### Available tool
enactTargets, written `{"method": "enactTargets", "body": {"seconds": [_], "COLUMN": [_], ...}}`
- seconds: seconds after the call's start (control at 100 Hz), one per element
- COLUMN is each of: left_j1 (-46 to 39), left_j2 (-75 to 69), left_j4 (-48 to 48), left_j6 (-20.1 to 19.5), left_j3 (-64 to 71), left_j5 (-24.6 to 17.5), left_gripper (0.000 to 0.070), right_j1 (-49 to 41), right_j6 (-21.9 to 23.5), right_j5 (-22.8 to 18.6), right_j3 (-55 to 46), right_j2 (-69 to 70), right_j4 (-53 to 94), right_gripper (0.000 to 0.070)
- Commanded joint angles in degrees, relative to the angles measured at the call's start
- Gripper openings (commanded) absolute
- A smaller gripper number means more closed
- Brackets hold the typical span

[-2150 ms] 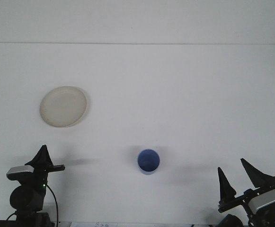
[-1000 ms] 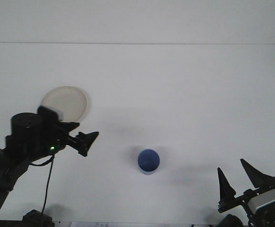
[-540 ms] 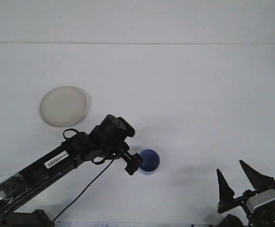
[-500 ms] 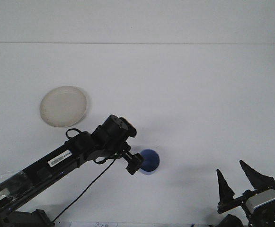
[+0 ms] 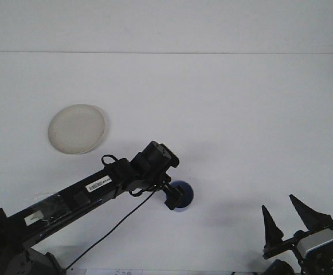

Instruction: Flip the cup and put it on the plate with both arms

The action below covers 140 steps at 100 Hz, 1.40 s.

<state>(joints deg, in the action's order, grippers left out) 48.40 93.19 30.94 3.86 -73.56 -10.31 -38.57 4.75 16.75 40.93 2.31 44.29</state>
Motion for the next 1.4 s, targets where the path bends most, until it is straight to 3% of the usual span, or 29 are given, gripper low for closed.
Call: {"method": "enactTargets", "body": {"seconds": [0.0, 0.11, 0.32, 0.42, 0.71, 0.89, 1.01, 1.15, 1.39], "left_j1": [0.83, 1.22, 1.27, 1.33, 0.55, -4.26, -11.21, -22.69, -41.99], "left_j2": [2.29, 3.63, 4.24, 4.07, 1.79, -1.64, -4.39, -5.2, -2.95], "left_j4": [-0.35, -0.57, -0.83, -0.61, 3.41, 12.7, 17.73, 22.73, 21.9], "left_j6": [-0.24, -0.2, -0.22, -0.22, -1.2, -4.52, -6.58, -6.93, -5.95], "left_j3": [-1.18, -1.18, -1.18, -1.2, -5.51, -14.27, -19.76, -24.98, -25.92], "left_j5": [0.2, 0.2, 0.2, 0.22, 0.52, 6.34, 7.21, 12.02, 12.07], "left_gripper": [0.0584, 0.055, 0.0136, 0.0003, 0.0006, 0.0006, 0.0006, 0.0006, 0.0006], "right_j1": [-0.33, -0.33, -0.33, -0.33, -0.33, -0.33, -0.33, -0.33, -0.33], "right_j6": [0.42, 0.42, 0.42, 0.42, 0.44, 0.46, 0.46, 0.46, 0.83], "right_j5": [0.22, 0.22, 0.22, 0.22, 0.22, 0.22, 0.22, 0.22, 0.22], "right_j3": [0.24, 0.24, 0.24, 0.24, 0.24, 0.24, 0.24, 0.24, 0.24], "right_j2": [-0.15, -0.15, -0.15, -0.15, -0.15, -0.15, -0.15, -0.15, -0.15], "right_j4": [-0.5, -0.5, -0.48, -0.46, -0.52, -0.5, -0.5, -0.52, -0.52], "right_gripper": [0.0507, 0.0507, 0.0507, 0.0507, 0.0507, 0.0507, 0.0507, 0.0507, 0.0507]}}
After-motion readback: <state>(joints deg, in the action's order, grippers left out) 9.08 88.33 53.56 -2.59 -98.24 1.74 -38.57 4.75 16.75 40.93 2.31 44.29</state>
